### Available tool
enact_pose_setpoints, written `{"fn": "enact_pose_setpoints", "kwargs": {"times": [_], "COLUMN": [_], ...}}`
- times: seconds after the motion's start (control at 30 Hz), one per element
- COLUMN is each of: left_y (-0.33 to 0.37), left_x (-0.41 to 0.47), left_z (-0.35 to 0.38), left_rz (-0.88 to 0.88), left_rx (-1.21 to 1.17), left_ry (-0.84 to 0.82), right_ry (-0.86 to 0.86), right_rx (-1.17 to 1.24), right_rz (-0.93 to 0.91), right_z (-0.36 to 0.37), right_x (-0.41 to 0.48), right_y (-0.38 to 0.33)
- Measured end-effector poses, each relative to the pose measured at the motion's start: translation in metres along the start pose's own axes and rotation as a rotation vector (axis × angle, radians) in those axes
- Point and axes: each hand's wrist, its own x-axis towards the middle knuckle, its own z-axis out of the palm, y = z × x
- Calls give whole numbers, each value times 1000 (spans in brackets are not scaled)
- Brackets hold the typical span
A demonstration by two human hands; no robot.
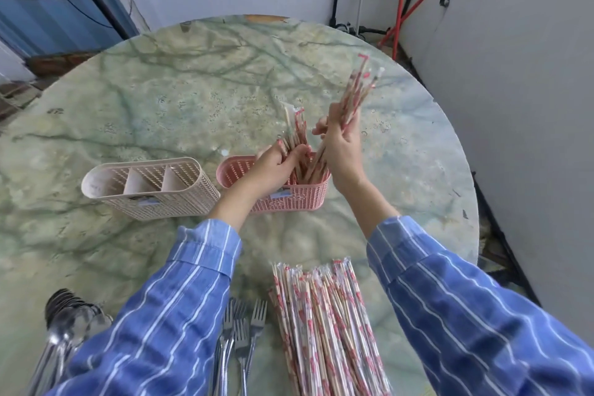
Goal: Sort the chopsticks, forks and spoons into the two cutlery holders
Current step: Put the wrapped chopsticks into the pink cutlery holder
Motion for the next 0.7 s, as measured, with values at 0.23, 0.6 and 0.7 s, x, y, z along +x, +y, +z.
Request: {"fn": "enact_pose_setpoints", "kwargs": {"times": [0.23, 0.6, 0.7], "left_y": [-6, 1, 2], "left_x": [-4, -10, -6], "left_z": [-5, -2, -4], "left_rz": [93, 110, 141], "left_rx": [267, 99, 36], "left_ry": [48, 137, 199], "right_ry": [-307, -355, -336], "right_rx": [-341, -466, -356], "right_rz": [12, 4, -63], "right_z": [-25, -55, -57], "right_x": [-15, -17, -11], "right_y": [17, 7, 3]}}
